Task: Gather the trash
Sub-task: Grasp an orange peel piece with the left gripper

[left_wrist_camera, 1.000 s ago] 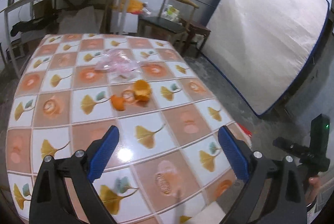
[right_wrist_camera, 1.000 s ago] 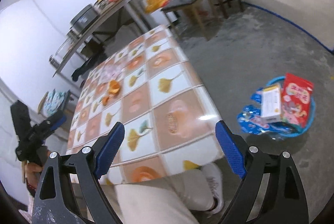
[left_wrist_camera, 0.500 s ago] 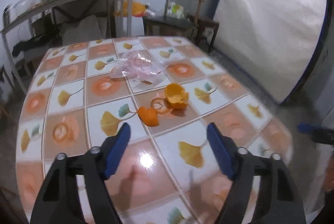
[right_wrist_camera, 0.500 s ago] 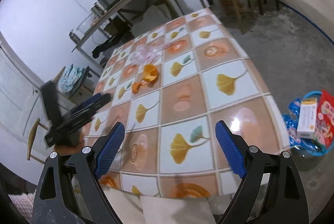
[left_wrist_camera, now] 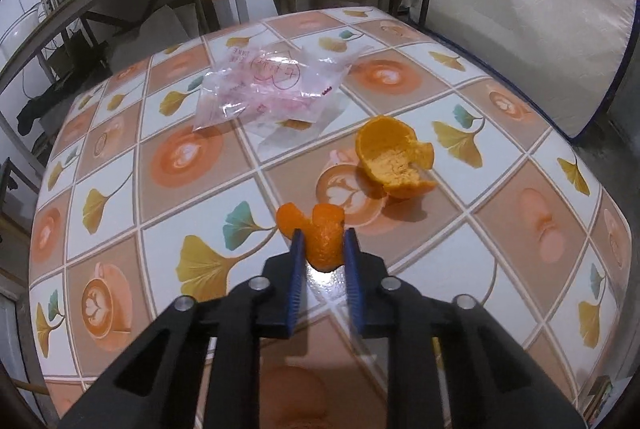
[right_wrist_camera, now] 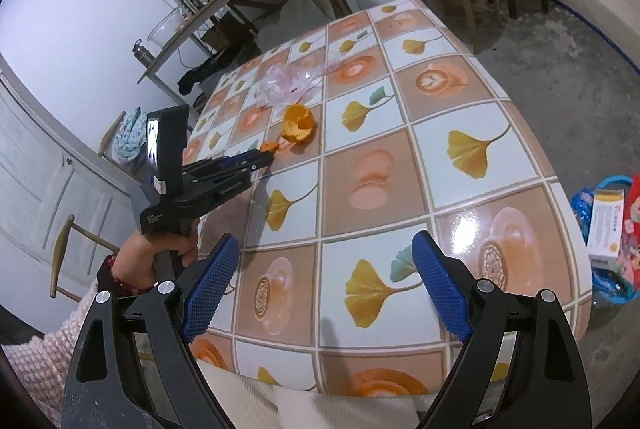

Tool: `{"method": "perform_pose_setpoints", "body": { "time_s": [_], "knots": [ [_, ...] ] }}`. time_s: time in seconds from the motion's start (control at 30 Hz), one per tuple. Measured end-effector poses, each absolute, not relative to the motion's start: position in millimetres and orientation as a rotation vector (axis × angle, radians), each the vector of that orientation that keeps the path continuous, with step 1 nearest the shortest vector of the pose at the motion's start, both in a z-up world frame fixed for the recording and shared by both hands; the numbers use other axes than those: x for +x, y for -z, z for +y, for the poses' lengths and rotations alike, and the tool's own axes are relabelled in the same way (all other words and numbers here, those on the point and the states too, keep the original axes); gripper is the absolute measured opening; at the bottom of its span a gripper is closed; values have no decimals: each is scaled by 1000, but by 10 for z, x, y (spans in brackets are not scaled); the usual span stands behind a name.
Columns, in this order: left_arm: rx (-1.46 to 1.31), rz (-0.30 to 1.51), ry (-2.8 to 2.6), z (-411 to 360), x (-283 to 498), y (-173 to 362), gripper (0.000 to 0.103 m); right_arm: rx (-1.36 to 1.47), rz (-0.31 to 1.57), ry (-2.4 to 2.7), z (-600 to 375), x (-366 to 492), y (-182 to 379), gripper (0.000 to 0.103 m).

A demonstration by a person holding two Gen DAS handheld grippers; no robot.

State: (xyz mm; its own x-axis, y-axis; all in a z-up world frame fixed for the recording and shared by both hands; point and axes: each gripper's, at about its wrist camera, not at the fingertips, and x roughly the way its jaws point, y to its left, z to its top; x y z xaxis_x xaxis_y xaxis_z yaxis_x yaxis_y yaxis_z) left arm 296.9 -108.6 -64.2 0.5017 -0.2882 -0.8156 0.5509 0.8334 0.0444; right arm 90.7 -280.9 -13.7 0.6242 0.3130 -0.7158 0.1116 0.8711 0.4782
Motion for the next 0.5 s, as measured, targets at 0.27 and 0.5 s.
{"method": "perform_pose_setpoints", "body": {
  "time_s": [0.27, 0.5],
  "knots": [
    [234, 912, 543, -958, 3019, 617, 8, 524, 906, -128, -2791, 934, 175, 83],
    [111, 837, 635, -917, 2981, 282, 8, 524, 914, -126, -2778, 941, 207, 83]
  ]
}}
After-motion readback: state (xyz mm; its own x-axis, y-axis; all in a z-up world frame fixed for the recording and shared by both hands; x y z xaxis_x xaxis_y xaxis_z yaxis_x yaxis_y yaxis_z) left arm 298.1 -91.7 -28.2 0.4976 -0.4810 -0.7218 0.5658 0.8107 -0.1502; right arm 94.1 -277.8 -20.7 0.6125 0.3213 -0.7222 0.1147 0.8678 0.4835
